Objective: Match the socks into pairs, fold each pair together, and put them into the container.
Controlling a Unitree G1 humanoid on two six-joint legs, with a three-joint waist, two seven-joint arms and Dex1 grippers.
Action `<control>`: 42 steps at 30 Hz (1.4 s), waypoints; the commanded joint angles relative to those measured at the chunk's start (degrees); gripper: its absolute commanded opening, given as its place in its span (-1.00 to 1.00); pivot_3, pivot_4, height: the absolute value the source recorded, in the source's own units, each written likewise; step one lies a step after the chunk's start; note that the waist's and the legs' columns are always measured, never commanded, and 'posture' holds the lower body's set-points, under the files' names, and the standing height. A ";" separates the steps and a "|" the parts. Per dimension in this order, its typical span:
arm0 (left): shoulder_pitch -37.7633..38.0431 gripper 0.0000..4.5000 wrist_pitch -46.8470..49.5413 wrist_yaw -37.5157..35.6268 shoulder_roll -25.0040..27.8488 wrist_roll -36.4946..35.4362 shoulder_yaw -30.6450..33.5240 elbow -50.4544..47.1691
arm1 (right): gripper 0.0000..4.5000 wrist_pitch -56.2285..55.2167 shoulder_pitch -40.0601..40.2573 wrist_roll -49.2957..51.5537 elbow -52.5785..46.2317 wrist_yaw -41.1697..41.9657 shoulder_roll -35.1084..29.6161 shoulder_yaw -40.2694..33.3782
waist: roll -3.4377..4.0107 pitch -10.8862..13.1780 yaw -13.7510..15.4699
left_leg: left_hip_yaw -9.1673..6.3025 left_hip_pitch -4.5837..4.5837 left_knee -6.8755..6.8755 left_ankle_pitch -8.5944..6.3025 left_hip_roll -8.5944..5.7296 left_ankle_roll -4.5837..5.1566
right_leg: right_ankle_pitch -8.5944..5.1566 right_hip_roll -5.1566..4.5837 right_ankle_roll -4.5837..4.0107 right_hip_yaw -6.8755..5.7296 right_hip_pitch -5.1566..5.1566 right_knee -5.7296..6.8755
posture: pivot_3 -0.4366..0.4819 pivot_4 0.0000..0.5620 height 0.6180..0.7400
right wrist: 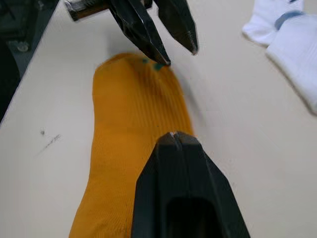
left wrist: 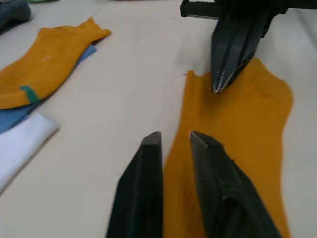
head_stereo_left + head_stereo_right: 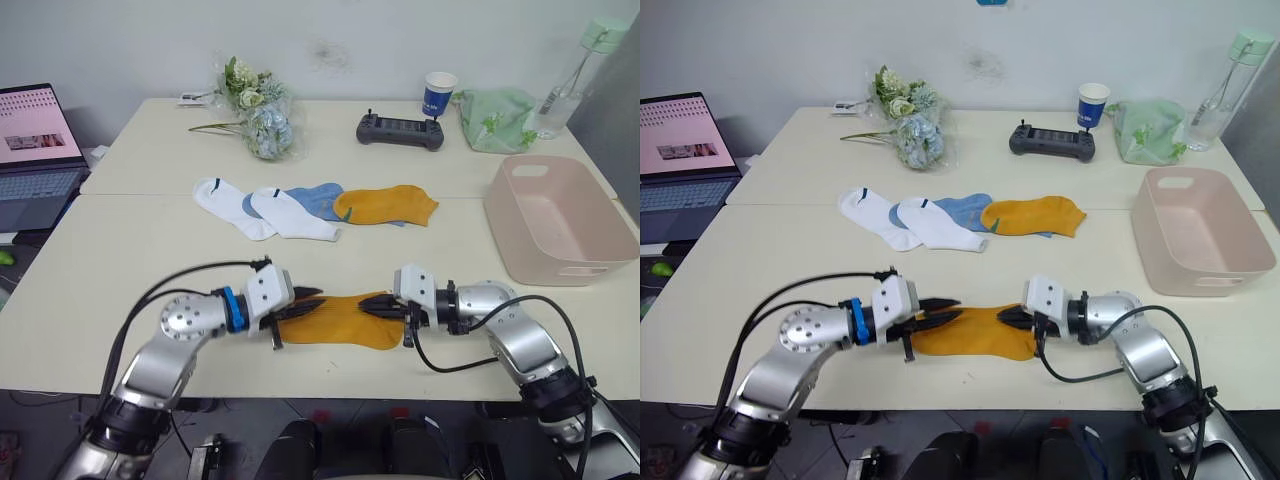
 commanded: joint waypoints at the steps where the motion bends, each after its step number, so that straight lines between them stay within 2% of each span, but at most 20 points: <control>1: 3.87 -0.99 -2.31 3.99 -0.63 4.11 -1.05 0.61 | -1.00 -3.40 1.86 -2.27 1.51 -1.53 -0.92 -0.19 | 0.00 0.00 -0.05 | 0.00 -0.01 -0.01 0.00 0.00 0.00 | 0.00 0.01 0.00 0.01 -0.01 0.00 | -0.05 -0.47 1.00; 4: 6.49 -0.99 -3.40 7.67 -0.96 6.94 -0.23 3.02 | -1.00 -3.99 3.87 -2.25 2.13 -2.11 -2.12 -1.82 | 0.01 -0.09 0.12 | 0.00 0.05 -0.02 0.00 0.01 0.01 | 0.00 0.01 0.00 0.02 0.03 0.01 | -0.05 -0.47 1.00; 9: 8.58 -0.99 -4.23 8.01 0.57 6.03 2.35 3.66 | -1.00 -4.16 6.18 -1.52 1.39 -1.46 -5.27 -4.06 | 0.14 -0.29 0.15 | -0.01 0.13 0.00 -0.01 -0.01 0.02 | 0.01 0.01 0.00 0.01 0.15 -0.03 | -0.05 -0.47 1.00; 14: 10.17 -0.99 -3.83 5.87 1.51 1.44 5.60 3.18 | -1.00 -3.24 7.53 0.46 -0.98 -0.29 -8.07 -6.45 | 0.19 -0.34 0.09 | -0.01 0.18 -0.04 -0.02 0.01 0.03 | 0.01 0.02 0.00 0.01 0.18 -0.03 | -0.05 -0.47 1.00; 19: 9.86 -0.99 -1.65 5.95 0.60 -3.14 7.97 -1.65 | -1.00 7.70 5.24 10.16 -10.17 -2.48 -5.44 -10.96 | 0.18 -0.32 0.03 | -0.03 0.13 -0.04 -0.02 0.03 0.03 | 0.01 0.01 -0.01 0.00 0.15 -0.02 | -0.05 -0.47 1.00; 23: 8.54 -0.99 0.58 8.95 0.82 -5.39 12.88 -4.52 | -1.00 12.27 1.83 11.85 -11.58 -9.88 -2.72 -15.93 | 0.18 -0.32 0.14 | -0.05 0.07 -0.01 -0.02 0.02 0.03 | 0.02 0.01 -0.01 -0.01 0.11 -0.02 | -0.05 -0.47 1.00; 27: 7.23 -0.61 4.44 16.37 -0.75 -7.89 21.99 -1.92 | -0.59 7.52 -1.33 3.89 -3.01 -23.37 0.38 -19.86 | 0.18 -0.33 0.13 | -0.03 0.08 -0.02 -0.01 0.01 0.02 | 0.02 0.02 -0.01 -0.01 0.10 -0.02 | -0.05 -0.47 1.00; 31: 9.34 -0.03 4.10 22.65 -4.23 -6.28 26.18 3.69 | 0.05 1.26 0.02 -1.28 3.34 -30.55 2.85 -20.20 | 0.18 -0.33 0.03 | 0.04 0.09 -0.06 -0.01 0.01 0.02 | 0.02 0.01 -0.01 0.03 0.08 -0.06 | -0.05 -0.47 1.00; 37: 13.51 0.82 2.36 26.94 -6.67 -4.96 28.74 6.10 | 1.00 0.95 0.22 -3.33 7.68 -36.17 4.17 -21.94 | 0.18 -0.33 -0.03 | 0.07 0.06 -0.03 -0.01 0.02 0.01 | 0.03 0.01 -0.03 0.08 0.01 0.02 | -0.05 -0.47 1.00; 38: 14.10 0.95 2.31 27.06 -6.68 -5.03 28.98 6.02 | 1.00 1.00 0.37 -3.39 7.98 -36.19 4.04 -21.92 | 0.19 -0.33 -0.03 | 0.07 0.06 -0.02 -0.01 0.02 0.01 | 0.04 0.01 -0.04 0.08 0.01 0.02 | -0.05 -0.47 1.00; 42: 15.47 0.98 1.67 26.85 -6.50 -5.09 29.51 5.70 | 1.00 0.58 0.69 -4.42 8.27 -35.96 3.51 -21.42 | 0.19 -0.33 -0.03 | 0.10 0.07 -0.02 -0.01 0.01 0.01 | 0.04 0.01 -0.04 0.11 0.02 0.00 | -0.05 -0.47 1.00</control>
